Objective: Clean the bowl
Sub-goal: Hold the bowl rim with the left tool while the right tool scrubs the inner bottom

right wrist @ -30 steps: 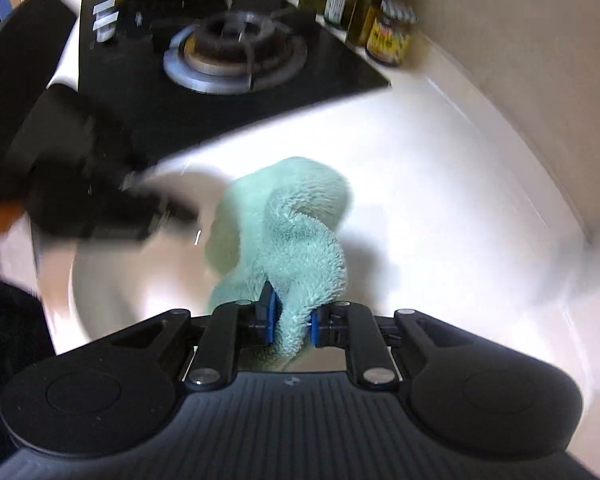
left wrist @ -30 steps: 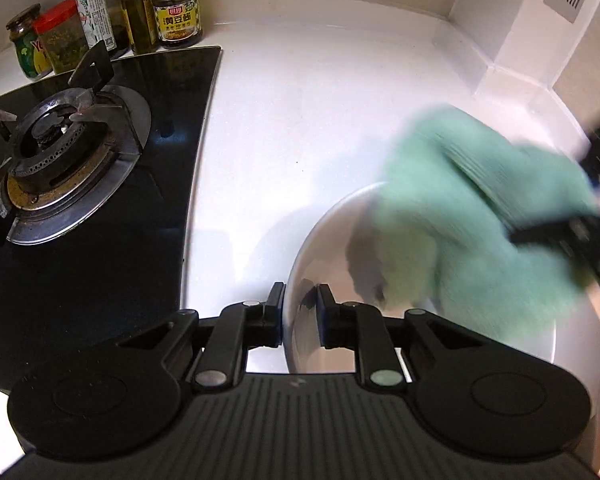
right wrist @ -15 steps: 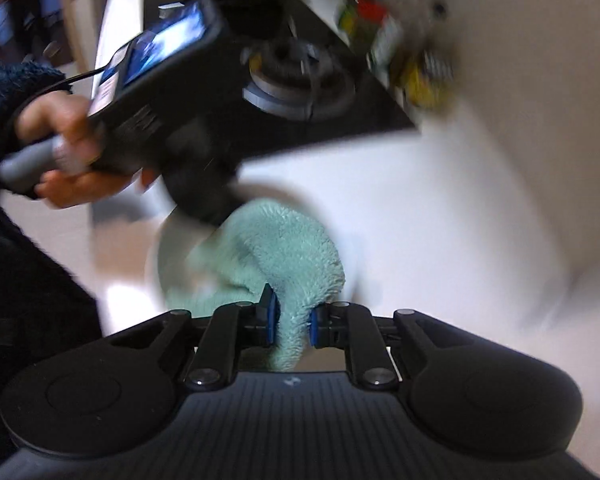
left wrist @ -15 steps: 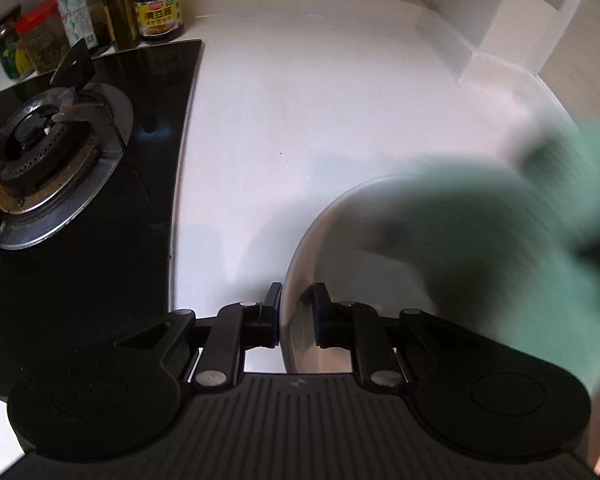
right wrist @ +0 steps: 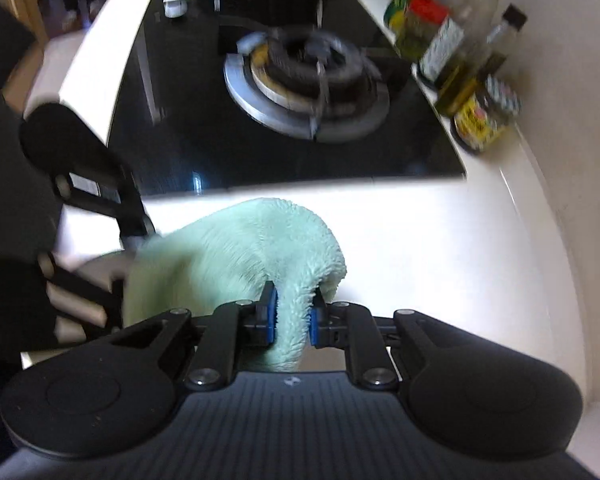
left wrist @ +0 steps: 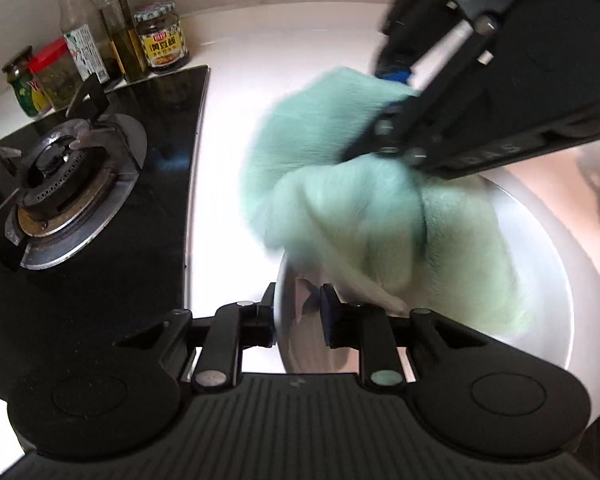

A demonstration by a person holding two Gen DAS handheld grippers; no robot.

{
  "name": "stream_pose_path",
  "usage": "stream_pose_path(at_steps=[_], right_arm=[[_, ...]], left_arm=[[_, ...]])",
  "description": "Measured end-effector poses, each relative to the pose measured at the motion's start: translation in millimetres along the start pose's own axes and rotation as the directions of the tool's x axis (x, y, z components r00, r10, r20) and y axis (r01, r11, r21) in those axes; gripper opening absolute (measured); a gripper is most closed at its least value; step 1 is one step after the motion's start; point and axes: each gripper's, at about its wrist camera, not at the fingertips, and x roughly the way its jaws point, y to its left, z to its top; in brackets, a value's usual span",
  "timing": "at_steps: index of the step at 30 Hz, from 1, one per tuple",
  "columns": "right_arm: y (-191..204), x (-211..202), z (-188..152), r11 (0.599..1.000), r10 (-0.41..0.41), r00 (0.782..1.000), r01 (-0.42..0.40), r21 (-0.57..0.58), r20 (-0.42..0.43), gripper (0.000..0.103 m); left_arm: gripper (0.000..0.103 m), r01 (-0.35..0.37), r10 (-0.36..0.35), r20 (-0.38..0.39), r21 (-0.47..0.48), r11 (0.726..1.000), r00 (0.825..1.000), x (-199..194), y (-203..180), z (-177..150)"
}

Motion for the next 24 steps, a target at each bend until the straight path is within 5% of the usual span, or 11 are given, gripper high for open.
stream_pose_path(at_steps=[12, 24], right_arm=[[-4.0, -18.3, -88.2, 0.972, 0.036, 0.999, -0.034, 0.233, -0.002, 0.012], [92.8, -38.3, -136.8, 0.877, -0.038, 0.999, 0.033, 0.48, 0.001, 0.012]], left_arm=[[0.039, -0.029, 0.028, 0.025, 0.01, 1.0, 0.999, 3.6, -9.4, 3.3], [0.038, -0.037, 0.037, 0.011, 0.004, 0.999, 0.999, 5.5, -11.5, 6.1]])
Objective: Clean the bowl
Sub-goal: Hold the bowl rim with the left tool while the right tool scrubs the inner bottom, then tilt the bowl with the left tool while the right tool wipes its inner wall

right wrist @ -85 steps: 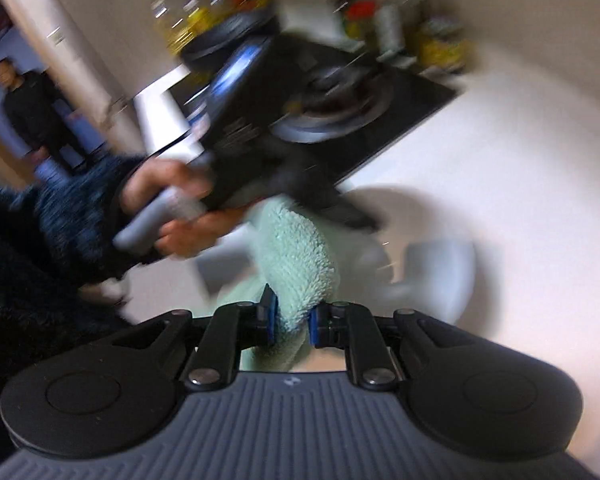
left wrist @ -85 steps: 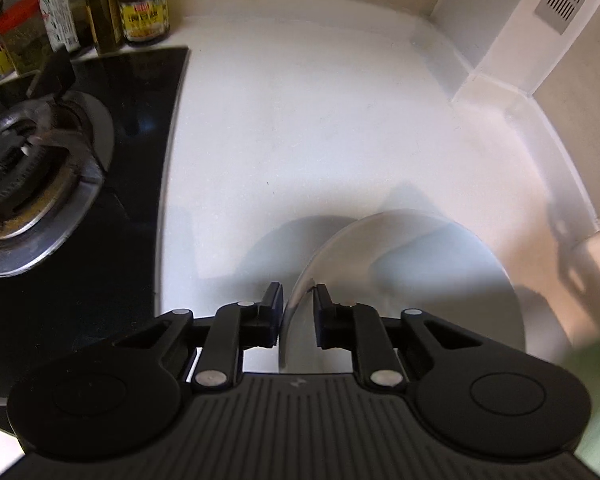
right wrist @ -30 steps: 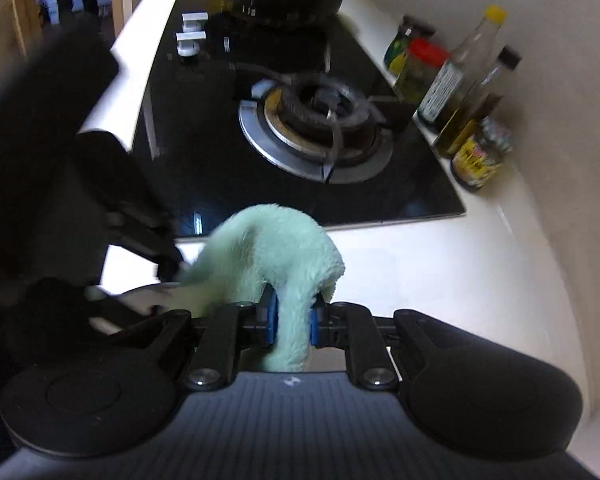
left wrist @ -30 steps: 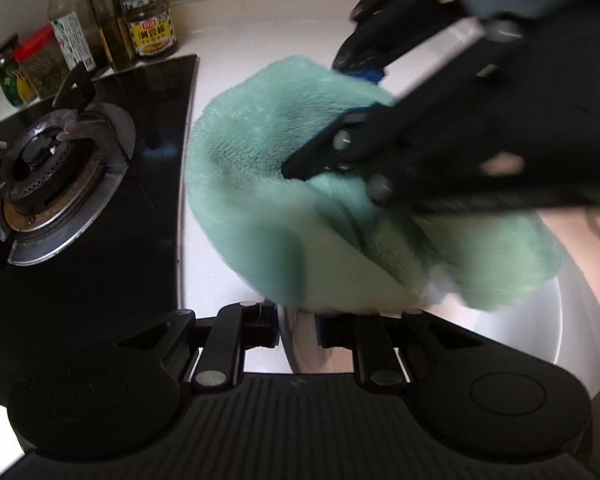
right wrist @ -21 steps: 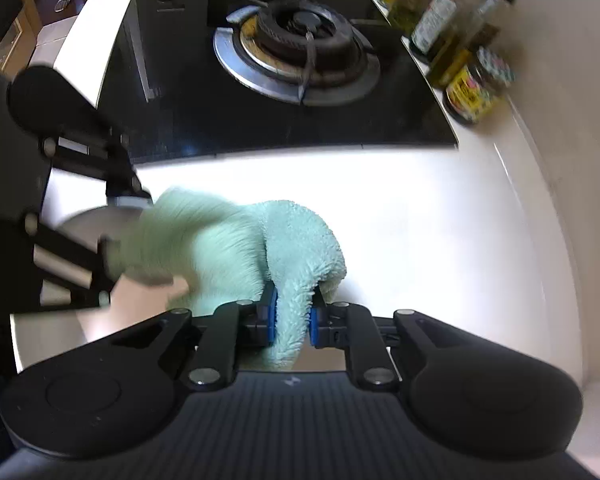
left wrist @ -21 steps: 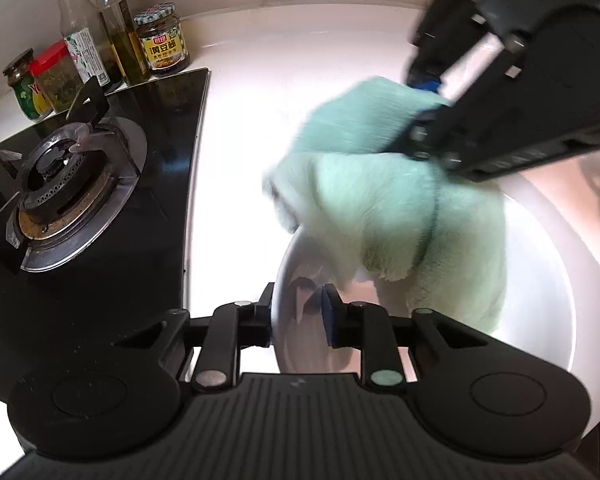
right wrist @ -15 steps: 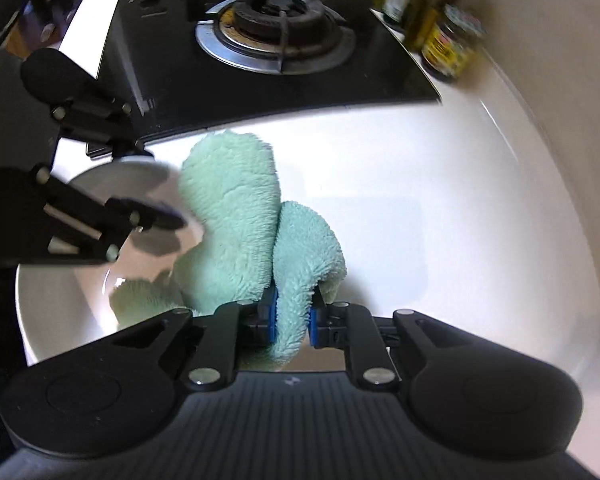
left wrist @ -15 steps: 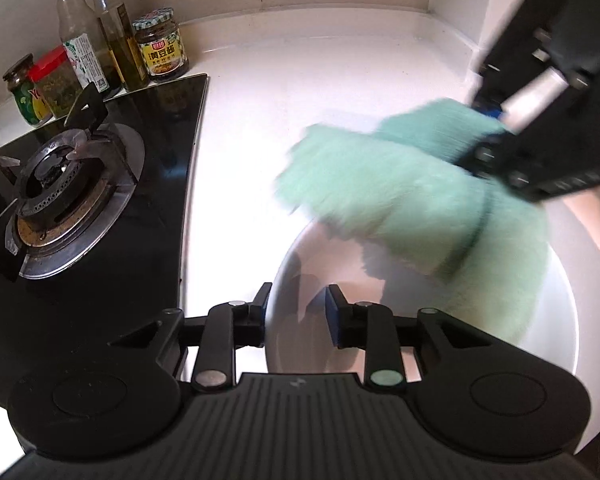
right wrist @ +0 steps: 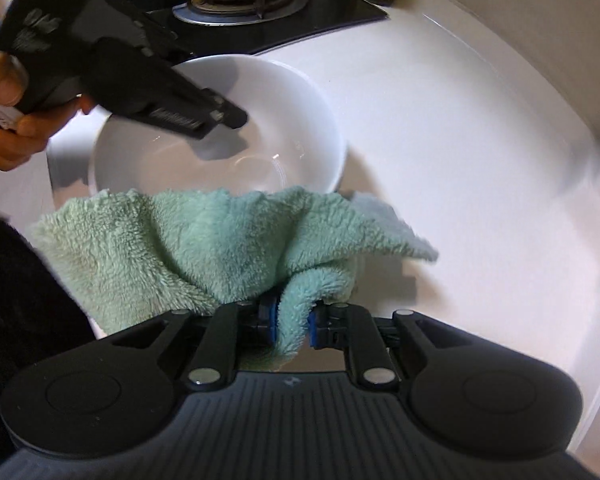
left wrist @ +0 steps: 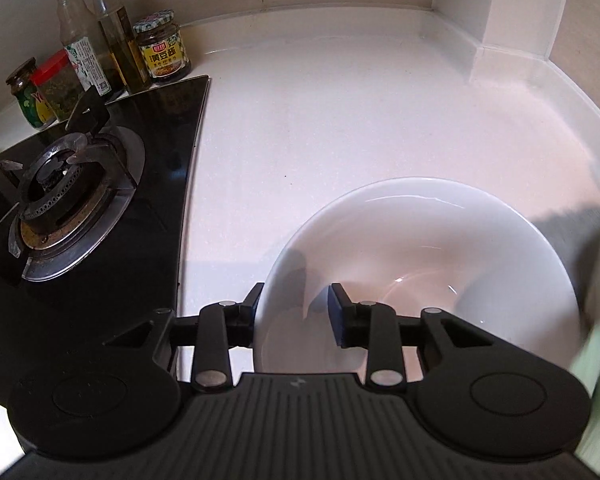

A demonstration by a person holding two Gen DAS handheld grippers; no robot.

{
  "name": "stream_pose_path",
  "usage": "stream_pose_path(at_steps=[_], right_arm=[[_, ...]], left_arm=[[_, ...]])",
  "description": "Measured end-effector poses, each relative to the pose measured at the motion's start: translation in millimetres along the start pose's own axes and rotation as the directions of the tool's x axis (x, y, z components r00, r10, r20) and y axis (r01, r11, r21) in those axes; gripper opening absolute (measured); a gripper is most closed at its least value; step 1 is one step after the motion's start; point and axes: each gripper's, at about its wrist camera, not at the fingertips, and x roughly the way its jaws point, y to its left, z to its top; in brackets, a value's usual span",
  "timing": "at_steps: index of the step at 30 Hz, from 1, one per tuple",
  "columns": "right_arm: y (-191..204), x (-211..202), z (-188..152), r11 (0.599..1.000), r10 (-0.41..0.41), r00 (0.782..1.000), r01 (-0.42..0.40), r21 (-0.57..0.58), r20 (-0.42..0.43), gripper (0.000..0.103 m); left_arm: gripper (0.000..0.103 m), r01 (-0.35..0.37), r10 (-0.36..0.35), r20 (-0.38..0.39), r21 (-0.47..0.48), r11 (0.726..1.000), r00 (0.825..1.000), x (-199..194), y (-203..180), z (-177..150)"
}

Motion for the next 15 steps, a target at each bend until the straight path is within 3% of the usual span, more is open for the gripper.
stream_pose_path(at_steps=[6, 10, 15], right_arm=[[50.4, -2.3, -14.3, 0.995, 0.014, 0.999, -0.018, 0.094, 0.046, 0.012], [79.3, -1.1, -12.6, 0.989, 0.063, 0.992, -0.077, 0.128, 0.109, 0.012], [107.1, 6.9, 1.3, 0.986, 0.11, 0.978, -0.13, 0.108, 0.175, 0.012]], left_arm=[[0.038, 0.001, -0.001, -0.011, 0.0, 1.0, 1.0, 0.1, 0.2, 1.0], [0.037, 0.003, -0.003, -0.027, 0.001, 1.0, 1.0, 0.5, 1.2, 2.2], [0.034, 0.002, -0.003, -0.048, -0.005, 1.0, 0.999, 0.0, 2.9, 1.6]])
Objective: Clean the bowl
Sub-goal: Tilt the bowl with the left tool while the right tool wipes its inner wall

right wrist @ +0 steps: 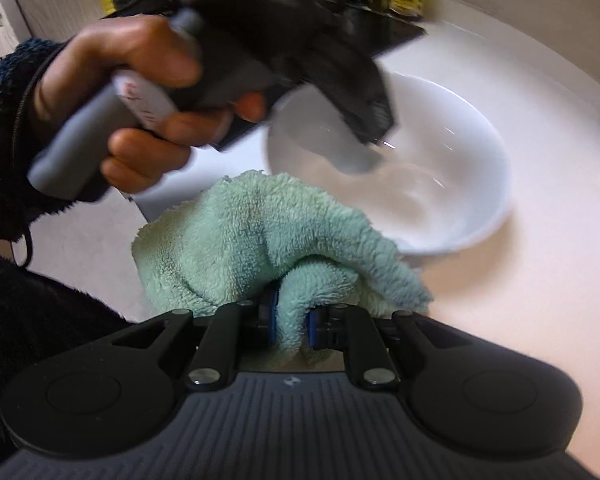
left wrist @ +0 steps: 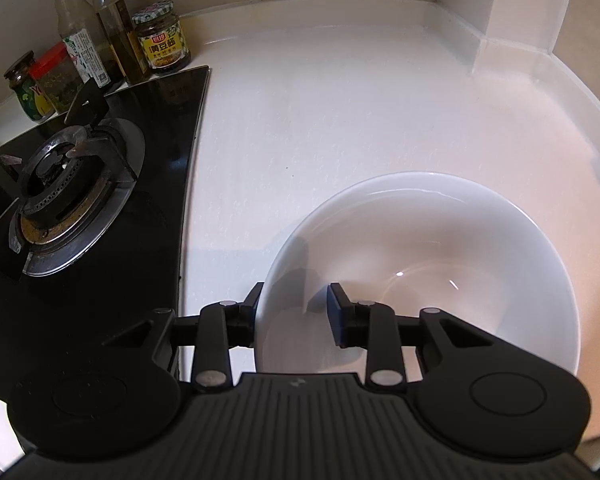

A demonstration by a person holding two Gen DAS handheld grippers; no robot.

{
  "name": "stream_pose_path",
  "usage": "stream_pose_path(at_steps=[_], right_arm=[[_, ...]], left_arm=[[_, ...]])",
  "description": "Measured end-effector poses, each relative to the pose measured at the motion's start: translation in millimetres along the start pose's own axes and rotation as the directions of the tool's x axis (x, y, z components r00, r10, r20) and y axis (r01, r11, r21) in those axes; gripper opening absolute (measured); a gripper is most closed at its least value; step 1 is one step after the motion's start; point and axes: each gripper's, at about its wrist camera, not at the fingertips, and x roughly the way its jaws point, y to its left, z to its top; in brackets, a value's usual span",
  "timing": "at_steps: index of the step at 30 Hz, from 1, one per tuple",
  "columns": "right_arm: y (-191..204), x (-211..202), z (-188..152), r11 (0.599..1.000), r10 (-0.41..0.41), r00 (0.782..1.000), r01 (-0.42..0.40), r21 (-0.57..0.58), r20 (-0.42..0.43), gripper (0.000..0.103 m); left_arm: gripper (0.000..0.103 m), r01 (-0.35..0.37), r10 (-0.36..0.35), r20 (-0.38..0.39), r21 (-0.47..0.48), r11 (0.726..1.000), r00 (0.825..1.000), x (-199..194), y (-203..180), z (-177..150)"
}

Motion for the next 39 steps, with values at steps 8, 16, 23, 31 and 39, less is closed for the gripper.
stream_pose_path(at_steps=[8, 16, 23, 31, 39], right_arm=[[14.5, 15.1, 11.1, 1.0, -0.01, 0.991, 0.011, -0.01, 0.137, 0.009], [-48.6, -15.2, -8.5, 0.972, -0.15, 0.983, 0.128, 0.196, 0.105, 0.009], [-103.4, -18.3, 0.3, 0.945, -0.217, 0.974, 0.192, 0.265, 0.066, 0.009], [-162.1, -4.9, 26.8, 0.938, -0.29, 0.957, 0.279, 0.207, 0.024, 0.009], [-184.5, 8.8, 86.5, 0.943, -0.322, 0.944, 0.313, 0.111, 0.076, 0.01]], left_arm=[[0.028, 0.019, -0.019, -0.037, 0.006, 1.0, 0.999, -0.8, 6.5, -2.2], [0.032, 0.093, -0.089, -0.067, 0.049, 0.994, 0.994, 0.4, 5.5, -4.7], [0.032, 0.121, -0.116, -0.085, 0.057, 0.991, 0.99, 4.1, 7.9, -0.1], [0.034, 0.121, -0.113, -0.084, 0.103, 0.987, 0.99, 6.0, 5.4, 3.3], [0.035, 0.133, -0.124, -0.074, 0.138, 0.981, 0.99, 8.9, 3.4, 8.5]])
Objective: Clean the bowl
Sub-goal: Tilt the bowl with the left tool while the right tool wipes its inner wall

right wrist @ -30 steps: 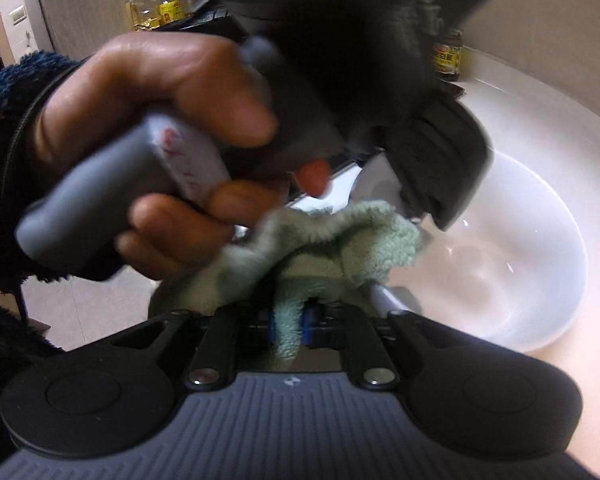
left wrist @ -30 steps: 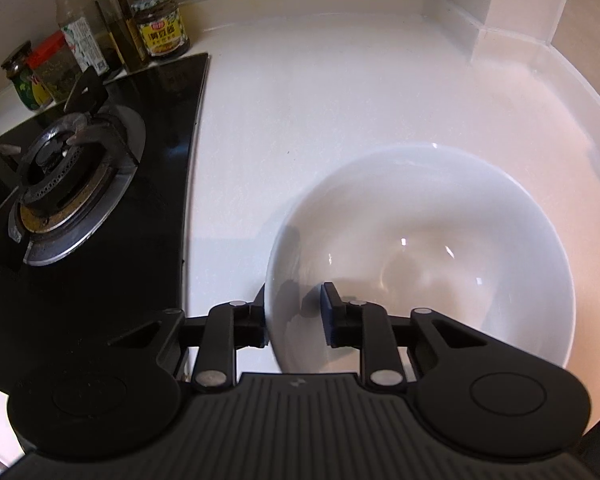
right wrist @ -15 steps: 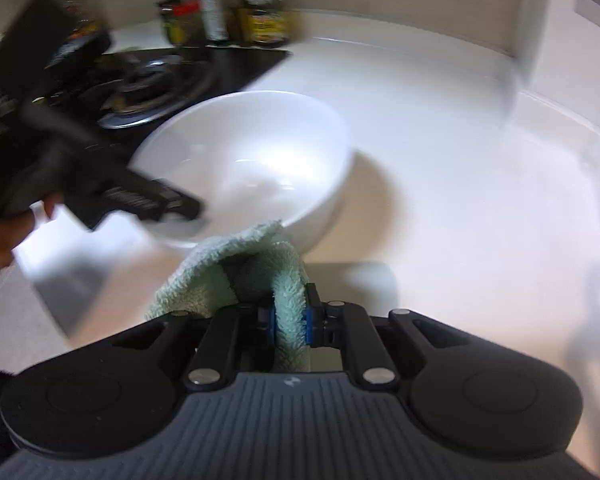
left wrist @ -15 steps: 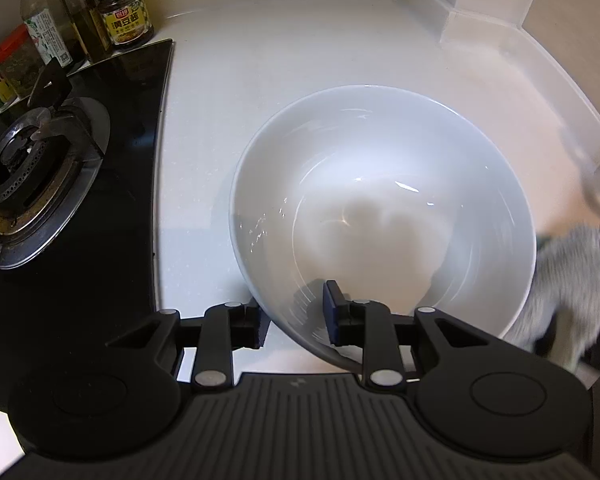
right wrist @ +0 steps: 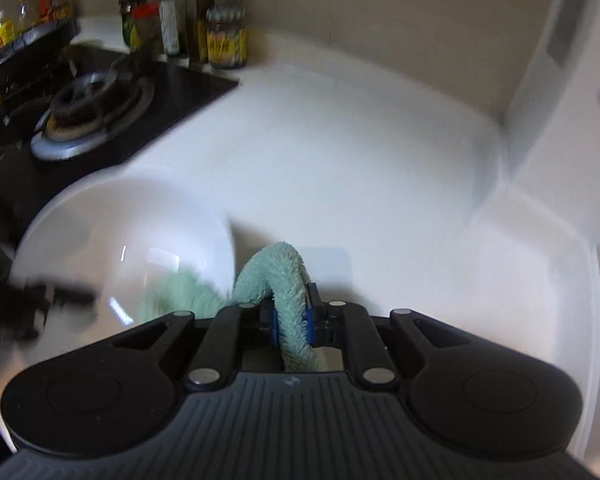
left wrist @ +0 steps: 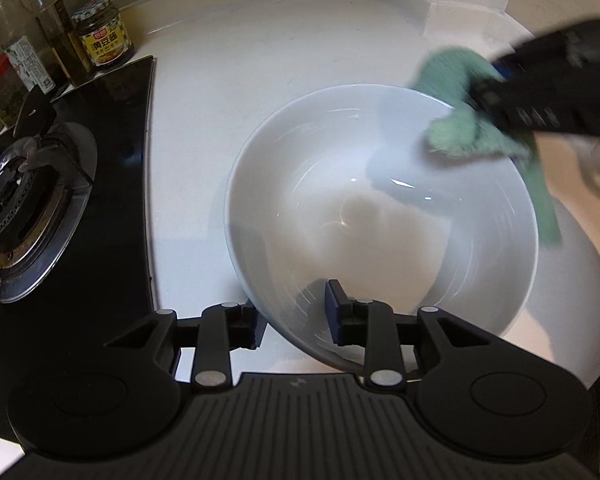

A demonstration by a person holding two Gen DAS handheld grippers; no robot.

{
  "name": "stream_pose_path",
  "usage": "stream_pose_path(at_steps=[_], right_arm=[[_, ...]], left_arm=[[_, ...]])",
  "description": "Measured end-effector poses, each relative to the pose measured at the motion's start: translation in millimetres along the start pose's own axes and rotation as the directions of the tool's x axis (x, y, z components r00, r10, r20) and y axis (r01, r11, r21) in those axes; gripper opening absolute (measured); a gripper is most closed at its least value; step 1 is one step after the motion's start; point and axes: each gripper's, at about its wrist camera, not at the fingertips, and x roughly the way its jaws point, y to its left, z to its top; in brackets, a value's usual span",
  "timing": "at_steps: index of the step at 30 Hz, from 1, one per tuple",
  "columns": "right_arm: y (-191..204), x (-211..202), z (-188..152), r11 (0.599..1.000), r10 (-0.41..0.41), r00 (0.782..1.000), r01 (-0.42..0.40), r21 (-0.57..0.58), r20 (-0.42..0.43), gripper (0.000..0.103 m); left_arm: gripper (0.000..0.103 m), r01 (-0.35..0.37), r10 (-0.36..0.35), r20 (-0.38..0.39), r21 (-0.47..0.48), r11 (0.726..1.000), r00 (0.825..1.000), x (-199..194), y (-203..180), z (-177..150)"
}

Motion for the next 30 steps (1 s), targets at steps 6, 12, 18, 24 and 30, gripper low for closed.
stream_pose_path(at_steps=[6, 12, 18, 24, 30], right_arm=[[24.4, -35.3, 38.2, 0.989, 0.118, 0.97, -0.095, -0.116, 0.211, 0.011], [44.1, -28.0, 49.6, 0.898, 0.224, 0.966, -0.153, -0.414, 0.129, 0.012], [43.7, 16.8, 56.6, 0.804, 0.226, 0.972, -0.225, -0.551, -0.066, 0.017], [28.9, 35.0, 63.0, 0.773, 0.326, 0.934, -0.351, -0.528, -0.144, 0.022], [20.5, 43.9, 34.7, 0.824, 0.298, 0.941, -0.339, -0.454, -0.161, 0.019]], left_arm=[[0.035, 0.012, -0.012, 0.013, -0.015, 1.0, 1.0, 1.8, 4.2, 1.9], [0.035, 0.009, -0.009, 0.019, -0.021, 1.0, 1.0, 1.1, 3.8, 0.9], [0.035, 0.001, -0.001, 0.02, -0.011, 1.0, 1.0, 0.0, 2.2, 1.3], [0.035, -0.015, 0.015, 0.032, -0.003, 1.0, 0.999, 0.0, 1.1, 1.4], [0.036, -0.103, 0.108, 0.056, -0.092, 0.99, 0.993, 2.5, 5.4, 8.2]])
